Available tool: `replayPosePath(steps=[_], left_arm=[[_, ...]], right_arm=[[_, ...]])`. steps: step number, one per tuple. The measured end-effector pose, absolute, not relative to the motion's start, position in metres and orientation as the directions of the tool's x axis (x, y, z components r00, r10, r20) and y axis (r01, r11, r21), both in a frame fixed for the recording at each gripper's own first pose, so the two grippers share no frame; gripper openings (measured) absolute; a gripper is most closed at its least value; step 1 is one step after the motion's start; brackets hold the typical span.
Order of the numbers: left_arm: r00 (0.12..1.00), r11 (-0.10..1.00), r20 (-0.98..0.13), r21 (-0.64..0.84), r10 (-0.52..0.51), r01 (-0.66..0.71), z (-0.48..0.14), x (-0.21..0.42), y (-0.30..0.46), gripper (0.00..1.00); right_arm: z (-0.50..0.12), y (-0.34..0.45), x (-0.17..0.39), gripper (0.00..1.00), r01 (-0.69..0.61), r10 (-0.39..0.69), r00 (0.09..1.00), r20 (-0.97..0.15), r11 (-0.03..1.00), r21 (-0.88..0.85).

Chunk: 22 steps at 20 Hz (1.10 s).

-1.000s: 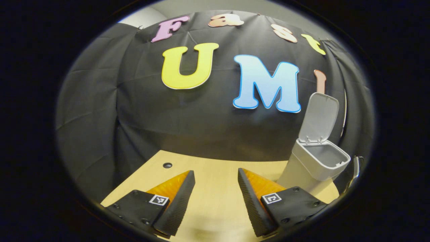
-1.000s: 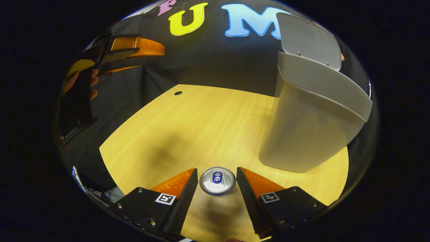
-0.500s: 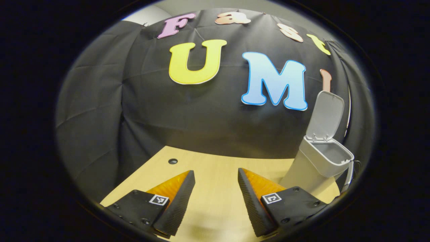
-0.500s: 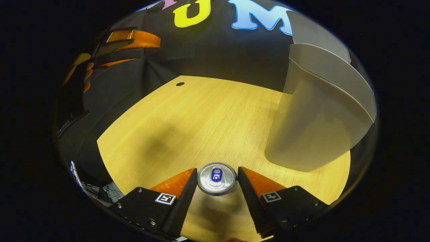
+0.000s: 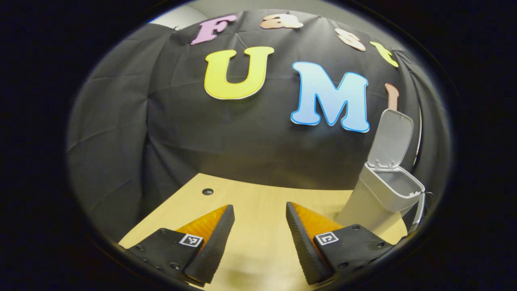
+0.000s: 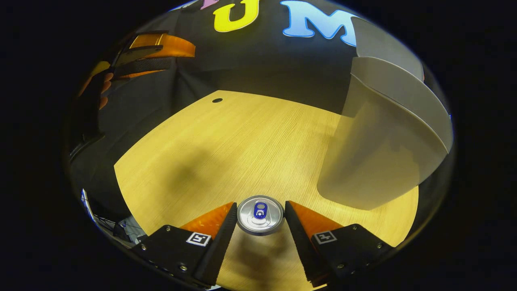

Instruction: Press the lid of the desktop garbage bin to open it, pick up the crumpled paper on the desktop and throw it into the bin, then pick up the pop can on the desktop and drop it into the bin, and finally close the garbage bin lid.

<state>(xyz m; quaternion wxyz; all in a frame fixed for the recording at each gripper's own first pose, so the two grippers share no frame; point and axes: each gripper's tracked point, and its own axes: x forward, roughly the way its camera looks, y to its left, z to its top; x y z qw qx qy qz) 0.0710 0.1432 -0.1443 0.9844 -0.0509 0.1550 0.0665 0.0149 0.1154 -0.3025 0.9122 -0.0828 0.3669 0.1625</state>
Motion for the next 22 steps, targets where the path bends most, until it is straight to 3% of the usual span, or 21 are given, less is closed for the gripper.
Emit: replayPosePath(steps=[22], left_arm=[[0.945, 0.986, -0.300, -0.060, 0.132, -0.157, -0.137, 0.048, 0.152, 0.87]], right_arm=[[-0.297, 0.126, 0.015, 0.78, -0.373, 0.255, 0.711, -0.655, 0.927, -0.044]])
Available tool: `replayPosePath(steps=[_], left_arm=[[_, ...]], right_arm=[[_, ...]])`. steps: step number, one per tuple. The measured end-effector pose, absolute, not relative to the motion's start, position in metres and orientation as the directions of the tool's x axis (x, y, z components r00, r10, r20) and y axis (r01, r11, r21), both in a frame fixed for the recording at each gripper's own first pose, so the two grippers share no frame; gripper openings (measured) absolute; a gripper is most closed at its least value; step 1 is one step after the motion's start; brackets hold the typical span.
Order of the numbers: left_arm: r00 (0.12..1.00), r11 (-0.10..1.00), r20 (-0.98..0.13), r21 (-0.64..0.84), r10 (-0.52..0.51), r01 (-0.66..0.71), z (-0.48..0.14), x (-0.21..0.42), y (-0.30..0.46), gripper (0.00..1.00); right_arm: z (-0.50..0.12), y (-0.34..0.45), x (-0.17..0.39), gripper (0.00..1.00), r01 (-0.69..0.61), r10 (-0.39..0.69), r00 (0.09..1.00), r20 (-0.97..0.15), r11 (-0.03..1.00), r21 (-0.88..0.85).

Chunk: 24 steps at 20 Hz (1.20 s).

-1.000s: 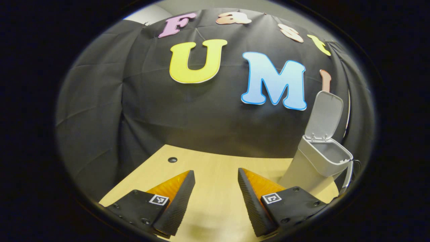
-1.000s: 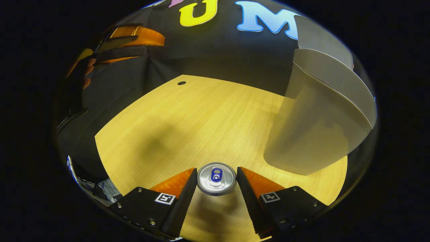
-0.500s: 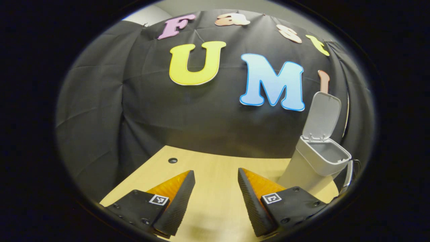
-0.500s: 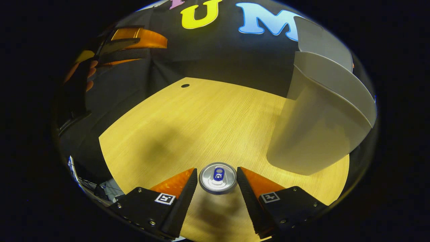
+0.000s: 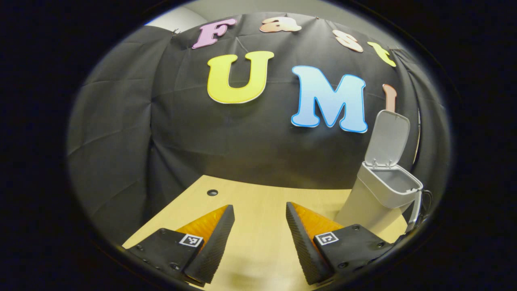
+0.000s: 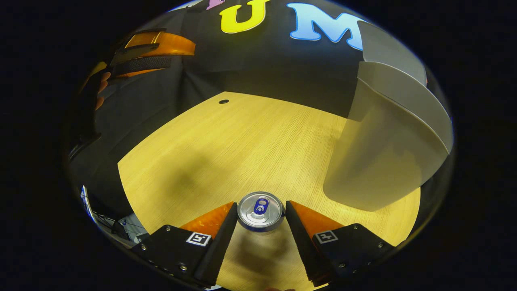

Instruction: Press the lid of the desktop garbage bin to open it, pick up the crumpled paper on the desktop and throw it into the bin, then pick up the pop can on the desktop and drop it into the bin, and finally close the garbage bin lid.

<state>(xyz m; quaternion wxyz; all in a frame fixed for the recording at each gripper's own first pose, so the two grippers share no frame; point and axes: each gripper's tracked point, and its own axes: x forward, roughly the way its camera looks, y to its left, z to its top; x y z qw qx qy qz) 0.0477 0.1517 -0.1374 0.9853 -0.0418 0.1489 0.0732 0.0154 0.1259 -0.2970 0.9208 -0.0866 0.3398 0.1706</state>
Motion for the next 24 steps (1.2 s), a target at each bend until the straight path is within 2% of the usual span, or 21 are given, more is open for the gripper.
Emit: replayPosePath(steps=[11, 12, 13, 14, 17, 22, 23, 24], left_arm=[[0.941, 0.981, -0.304, -0.074, 0.150, -0.180, -0.141, 0.045, 0.163, 0.84], [0.940, 0.981, -0.306, -0.077, 0.149, -0.180, -0.142, 0.045, 0.163, 0.85], [0.940, 0.981, -0.307, -0.079, 0.148, -0.180, -0.143, 0.046, 0.163, 0.84], [0.940, 0.981, -0.307, -0.079, 0.148, -0.180, -0.144, 0.046, 0.162, 0.85], [0.941, 0.982, -0.302, -0.062, 0.152, -0.178, -0.142, 0.045, 0.165, 0.86], [0.932, 0.978, -0.320, -0.062, 0.168, -0.198, -0.151, 0.043, 0.174, 0.86], [0.932, 0.978, -0.321, -0.061, 0.170, -0.200, -0.152, 0.042, 0.174, 0.86], [0.931, 0.978, -0.321, -0.058, 0.171, -0.200, -0.152, 0.043, 0.174, 0.86]], right_arm=[[-0.310, 0.130, 0.022, 0.79, -0.401, 0.246, 0.709, -0.661, 0.912, -0.091], [-0.323, 0.130, 0.016, 0.79, -0.409, 0.243, 0.680, -0.692, 0.909, -0.083], [-0.338, 0.128, 0.004, 1.00, -0.419, 0.245, 0.632, -0.735, 0.906, -0.058], [-0.353, 0.126, -0.001, 0.98, -0.414, 0.253, 0.608, -0.753, 0.910, -0.028], [-0.365, 0.109, 0.003, 0.97, -0.388, 0.218, 0.616, -0.757, 0.920, -0.050], [-0.357, 0.112, 0.007, 0.99, -0.357, 0.223, 0.634, -0.740, 0.934, -0.024], [-0.354, 0.112, 0.008, 0.96, -0.355, 0.217, 0.637, -0.740, 0.934, -0.031], [-0.351, 0.114, 0.009, 0.85, -0.360, 0.220, 0.636, -0.740, 0.933, -0.032]])
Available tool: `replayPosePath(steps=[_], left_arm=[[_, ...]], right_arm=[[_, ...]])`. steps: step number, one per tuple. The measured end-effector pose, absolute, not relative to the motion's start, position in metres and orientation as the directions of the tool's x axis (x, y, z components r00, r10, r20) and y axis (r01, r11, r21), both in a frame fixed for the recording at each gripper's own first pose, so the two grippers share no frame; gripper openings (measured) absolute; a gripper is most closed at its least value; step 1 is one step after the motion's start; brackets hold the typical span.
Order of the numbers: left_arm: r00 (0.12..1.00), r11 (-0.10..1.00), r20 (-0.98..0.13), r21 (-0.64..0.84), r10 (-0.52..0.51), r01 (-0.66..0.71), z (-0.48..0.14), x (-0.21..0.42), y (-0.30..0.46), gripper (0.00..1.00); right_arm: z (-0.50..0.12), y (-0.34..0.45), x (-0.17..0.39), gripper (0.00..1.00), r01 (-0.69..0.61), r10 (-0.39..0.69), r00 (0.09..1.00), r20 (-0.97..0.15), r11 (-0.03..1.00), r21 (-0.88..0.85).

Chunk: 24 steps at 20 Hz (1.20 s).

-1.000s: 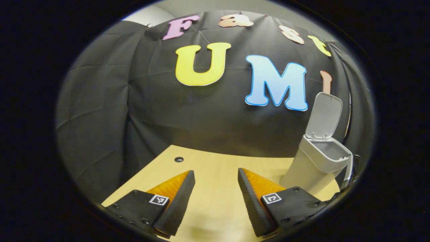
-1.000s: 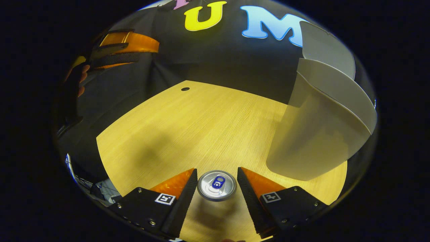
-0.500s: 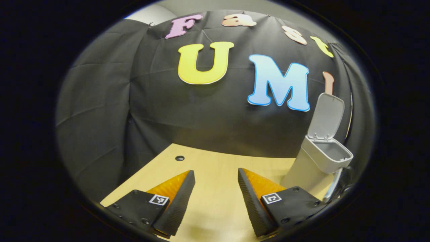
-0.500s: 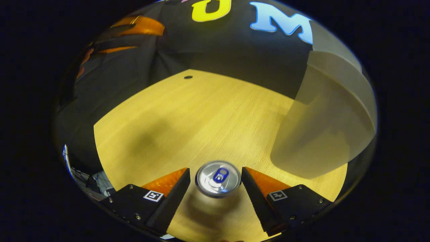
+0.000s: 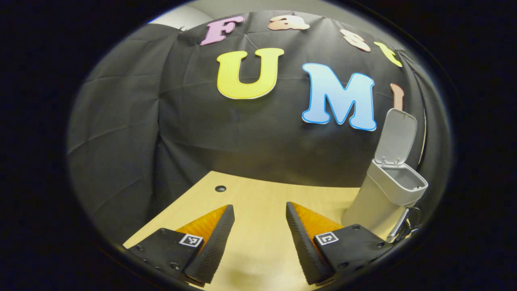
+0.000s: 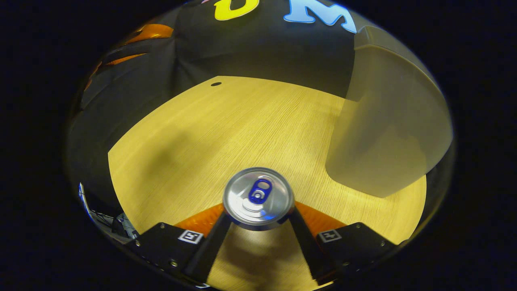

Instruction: Press the lid of the desktop garbage bin to open it, pick up the crumpled paper on the desktop and throw it into the bin, then pick up the pop can on the desktop and drop it into the bin, and finally close the garbage bin lid.

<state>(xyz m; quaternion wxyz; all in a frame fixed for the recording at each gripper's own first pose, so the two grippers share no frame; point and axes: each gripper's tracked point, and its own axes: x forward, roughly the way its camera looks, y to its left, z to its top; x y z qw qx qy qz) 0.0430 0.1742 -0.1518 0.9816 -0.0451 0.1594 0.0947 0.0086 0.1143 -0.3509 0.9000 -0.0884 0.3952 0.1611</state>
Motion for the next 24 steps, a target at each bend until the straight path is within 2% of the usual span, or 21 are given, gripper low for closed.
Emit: replayPosePath(steps=[5, 12, 24], left_arm=[[0.933, 0.979, -0.319, -0.053, 0.170, -0.197, -0.150, 0.044, 0.170, 0.86], [0.935, 0.982, -0.320, -0.058, 0.152, -0.179, -0.151, 0.046, 0.160, 0.87], [0.943, 0.989, -0.314, -0.060, 0.110, -0.136, -0.149, 0.045, 0.137, 0.87]], right_arm=[[-0.348, 0.113, 0.011, 0.85, -0.371, 0.227, 0.649, -0.726, 0.928, -0.041], [-0.311, 0.112, 0.022, 0.83, -0.375, 0.248, 0.718, -0.651, 0.925, -0.062], [-0.161, 0.120, 0.049, 0.83, -0.332, 0.291, 0.882, -0.370, 0.942, -0.049]])
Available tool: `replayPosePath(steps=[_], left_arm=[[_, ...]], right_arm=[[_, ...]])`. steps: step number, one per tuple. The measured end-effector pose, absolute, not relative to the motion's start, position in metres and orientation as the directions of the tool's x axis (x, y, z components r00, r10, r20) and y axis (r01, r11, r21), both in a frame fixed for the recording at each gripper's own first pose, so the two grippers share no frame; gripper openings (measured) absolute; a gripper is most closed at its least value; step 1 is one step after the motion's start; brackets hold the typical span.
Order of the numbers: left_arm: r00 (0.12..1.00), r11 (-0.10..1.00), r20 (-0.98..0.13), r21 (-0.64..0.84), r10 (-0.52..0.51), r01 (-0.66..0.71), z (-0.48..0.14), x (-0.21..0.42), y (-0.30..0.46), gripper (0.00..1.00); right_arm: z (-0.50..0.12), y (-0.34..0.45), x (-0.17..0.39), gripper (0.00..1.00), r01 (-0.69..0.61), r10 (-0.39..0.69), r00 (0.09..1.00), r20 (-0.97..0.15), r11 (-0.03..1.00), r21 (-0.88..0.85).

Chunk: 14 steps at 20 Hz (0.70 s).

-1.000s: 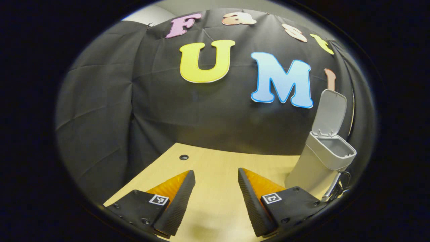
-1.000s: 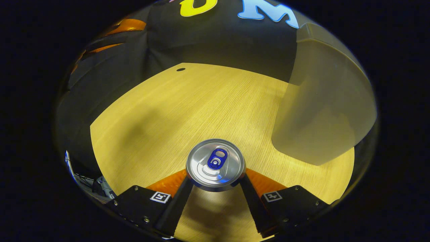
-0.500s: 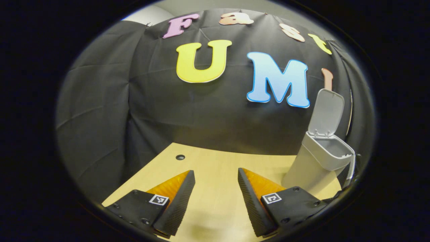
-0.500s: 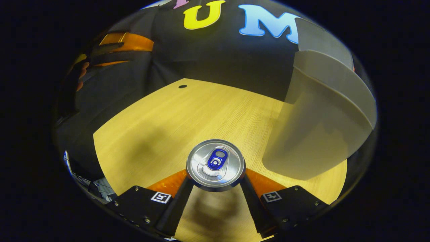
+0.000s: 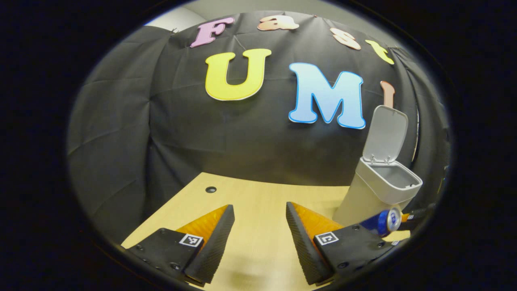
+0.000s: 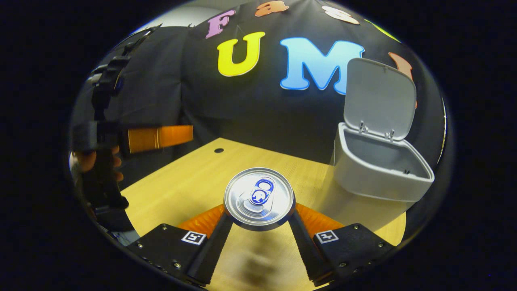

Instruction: Press the lid of the desktop garbage bin to open it, pick up the crumpled paper on the desktop and throw it into the bin, then pick up the pop can on the desktop and drop it into the bin, and finally close the garbage bin lid.

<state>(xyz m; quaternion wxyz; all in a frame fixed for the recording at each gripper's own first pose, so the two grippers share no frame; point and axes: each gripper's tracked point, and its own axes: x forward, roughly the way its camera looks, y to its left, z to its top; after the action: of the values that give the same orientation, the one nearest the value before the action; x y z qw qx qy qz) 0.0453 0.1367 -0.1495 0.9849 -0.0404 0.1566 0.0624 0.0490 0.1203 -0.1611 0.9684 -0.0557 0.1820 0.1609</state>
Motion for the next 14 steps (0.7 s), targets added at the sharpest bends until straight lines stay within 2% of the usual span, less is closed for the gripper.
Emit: replayPosePath(steps=[6, 14], left_arm=[[0.947, 0.992, -0.310, -0.069, 0.083, -0.110, -0.148, 0.048, 0.121, 0.87], [0.953, 0.993, -0.299, -0.084, 0.053, -0.082, -0.141, 0.060, 0.106, 0.86]], right_arm=[[-0.077, 0.102, 0.073, 0.83, -0.269, 0.255, 0.947, -0.194, 0.962, -0.048], [-0.020, 0.032, 0.093, 0.83, -0.093, 0.088, 0.994, -0.072, 0.993, -0.069]])
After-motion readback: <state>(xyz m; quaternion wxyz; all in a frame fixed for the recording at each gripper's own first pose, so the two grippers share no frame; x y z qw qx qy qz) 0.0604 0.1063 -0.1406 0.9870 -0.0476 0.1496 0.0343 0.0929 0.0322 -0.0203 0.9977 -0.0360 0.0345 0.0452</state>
